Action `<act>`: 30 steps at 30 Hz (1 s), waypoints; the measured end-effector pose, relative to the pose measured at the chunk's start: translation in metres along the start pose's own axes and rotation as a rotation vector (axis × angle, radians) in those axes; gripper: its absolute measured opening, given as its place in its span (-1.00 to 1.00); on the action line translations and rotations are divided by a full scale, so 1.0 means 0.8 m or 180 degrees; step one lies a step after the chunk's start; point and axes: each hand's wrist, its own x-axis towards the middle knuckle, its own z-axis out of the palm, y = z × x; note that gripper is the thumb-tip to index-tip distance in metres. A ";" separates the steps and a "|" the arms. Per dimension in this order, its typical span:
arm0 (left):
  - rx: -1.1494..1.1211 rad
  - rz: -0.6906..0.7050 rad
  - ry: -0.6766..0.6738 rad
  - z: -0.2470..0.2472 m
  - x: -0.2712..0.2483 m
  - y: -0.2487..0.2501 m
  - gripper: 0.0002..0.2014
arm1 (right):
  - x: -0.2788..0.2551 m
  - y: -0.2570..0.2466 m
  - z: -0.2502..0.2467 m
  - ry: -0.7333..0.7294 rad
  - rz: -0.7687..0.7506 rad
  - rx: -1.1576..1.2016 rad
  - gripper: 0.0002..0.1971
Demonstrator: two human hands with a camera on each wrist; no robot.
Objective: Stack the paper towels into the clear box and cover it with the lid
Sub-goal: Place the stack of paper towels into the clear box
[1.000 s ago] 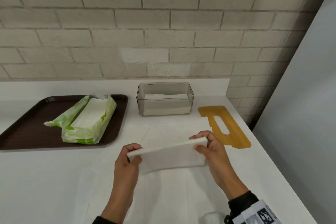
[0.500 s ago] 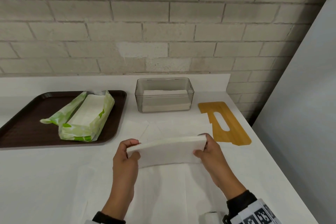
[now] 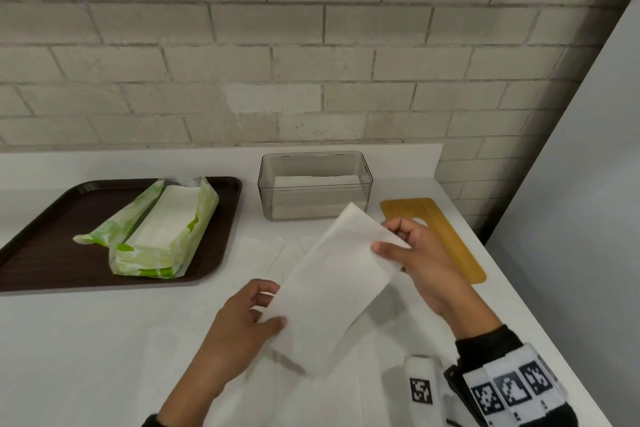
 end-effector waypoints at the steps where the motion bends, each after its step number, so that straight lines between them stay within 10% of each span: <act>1: 0.0048 0.0070 -0.0092 0.006 0.002 0.008 -0.72 | 0.006 -0.012 0.004 -0.0071 -0.0117 0.0065 -0.79; 15: -0.1117 0.0719 0.0808 0.063 0.040 0.040 -0.76 | 0.004 0.018 0.078 0.0265 -0.0143 -0.0113 -0.68; 30: -0.0515 0.0268 0.0103 0.095 0.048 0.038 -0.49 | -0.015 0.017 0.019 0.0847 -0.0057 -0.0451 -0.69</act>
